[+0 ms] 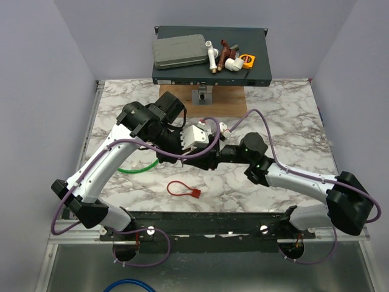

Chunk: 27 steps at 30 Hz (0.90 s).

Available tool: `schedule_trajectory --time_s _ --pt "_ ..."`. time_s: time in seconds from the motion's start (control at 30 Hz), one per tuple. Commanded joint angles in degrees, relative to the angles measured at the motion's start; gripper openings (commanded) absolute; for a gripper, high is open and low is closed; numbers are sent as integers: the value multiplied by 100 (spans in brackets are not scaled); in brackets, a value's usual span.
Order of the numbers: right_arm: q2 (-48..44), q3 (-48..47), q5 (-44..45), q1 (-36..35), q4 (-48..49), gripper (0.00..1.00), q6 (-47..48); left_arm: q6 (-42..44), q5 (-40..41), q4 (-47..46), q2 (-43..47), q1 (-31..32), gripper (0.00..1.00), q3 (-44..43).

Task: Unlock with the key
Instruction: Pick up the key from the center of the board.

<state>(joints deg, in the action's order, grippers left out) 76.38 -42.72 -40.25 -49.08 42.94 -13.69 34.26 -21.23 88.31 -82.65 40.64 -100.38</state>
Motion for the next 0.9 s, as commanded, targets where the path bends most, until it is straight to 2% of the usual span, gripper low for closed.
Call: schedule_trajectory --time_s 0.0,0.17,0.4,0.5,0.7,0.87 --pt "-222 252 342 -33 948 34 -231 54 -179 -66 38 23 0 -28" --pt "-214 302 363 -25 1300 47 -374 54 -211 -69 87 25 0 -8" --pt "22 105 81 -24 1269 49 -379 46 -217 -43 123 24 0 -17" --pt "123 0 -86 -24 955 52 -211 45 -200 -55 138 31 0 -17" --pt "333 -227 -238 -23 452 52 -39 37 -168 -86 119 26 0 -52" --pt "460 -407 -229 -35 109 45 73 41 -162 -86 86 24 0 -71"
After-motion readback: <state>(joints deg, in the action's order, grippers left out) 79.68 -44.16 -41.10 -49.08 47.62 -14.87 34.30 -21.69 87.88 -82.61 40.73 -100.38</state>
